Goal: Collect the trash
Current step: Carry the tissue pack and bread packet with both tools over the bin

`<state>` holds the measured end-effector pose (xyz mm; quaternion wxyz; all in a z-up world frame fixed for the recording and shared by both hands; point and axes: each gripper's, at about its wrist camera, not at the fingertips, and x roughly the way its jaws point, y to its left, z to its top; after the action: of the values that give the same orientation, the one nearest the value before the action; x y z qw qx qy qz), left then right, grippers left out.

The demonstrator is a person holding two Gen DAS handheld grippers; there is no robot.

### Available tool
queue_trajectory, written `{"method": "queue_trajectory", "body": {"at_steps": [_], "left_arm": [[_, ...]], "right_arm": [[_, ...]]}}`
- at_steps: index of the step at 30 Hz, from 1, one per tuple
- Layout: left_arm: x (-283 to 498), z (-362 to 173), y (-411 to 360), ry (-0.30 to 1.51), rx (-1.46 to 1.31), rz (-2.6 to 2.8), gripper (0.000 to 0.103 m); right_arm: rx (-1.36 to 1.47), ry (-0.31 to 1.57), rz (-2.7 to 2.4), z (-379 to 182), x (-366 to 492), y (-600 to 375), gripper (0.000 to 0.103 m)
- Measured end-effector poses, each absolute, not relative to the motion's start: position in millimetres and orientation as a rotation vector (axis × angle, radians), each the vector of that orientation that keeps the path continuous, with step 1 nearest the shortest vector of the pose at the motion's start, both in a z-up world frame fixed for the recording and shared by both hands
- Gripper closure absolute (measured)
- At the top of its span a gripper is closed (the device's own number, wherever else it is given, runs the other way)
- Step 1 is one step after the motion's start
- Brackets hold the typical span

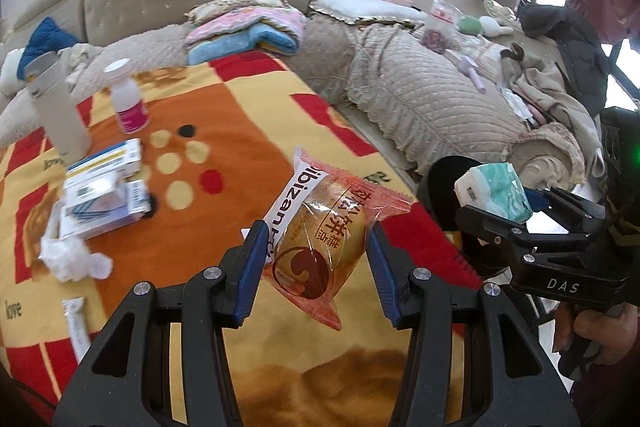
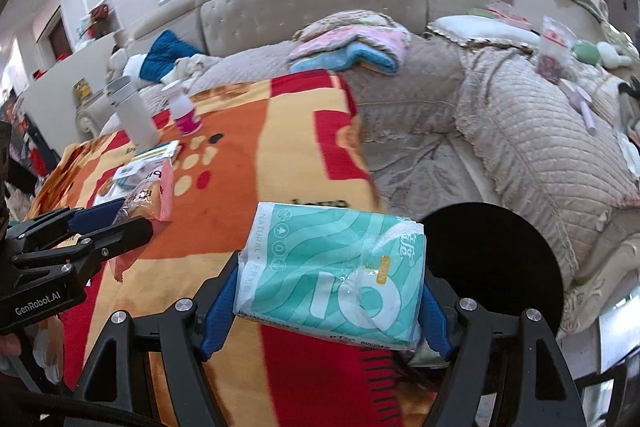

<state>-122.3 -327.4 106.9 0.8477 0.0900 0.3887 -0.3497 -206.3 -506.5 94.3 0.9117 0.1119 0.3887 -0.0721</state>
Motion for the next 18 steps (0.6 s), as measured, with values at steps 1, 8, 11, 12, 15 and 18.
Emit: {"method": "queue_trajectory", "body": {"at_steps": [1,8,11,12,15,18], "left_arm": [[-123,106,-335,0.823,0.192,-0.748,0.055],[-128,103,-369,0.842,0.211,-0.806,0.055],[-130,102,-383,0.848,0.216,-0.825,0.055],[-130,102,-386,0.850,0.216,-0.830,0.055],[-132,100,-399,0.860,0.214,-0.853,0.055],[-135,98,-413,0.869,0.218,-0.876,0.055]], "right_arm": [[0.236,0.802,-0.160,94,-209,-512,0.029],[0.273,0.820,-0.220,88,-221,-544,0.029],[0.290,0.821,-0.242,85,-226,-556,0.029],[0.297,0.821,-0.249,84,-228,-561,0.029],[0.312,0.826,-0.270,79,-231,-573,0.029],[0.324,0.831,-0.293,76,-235,-586,0.029]]}}
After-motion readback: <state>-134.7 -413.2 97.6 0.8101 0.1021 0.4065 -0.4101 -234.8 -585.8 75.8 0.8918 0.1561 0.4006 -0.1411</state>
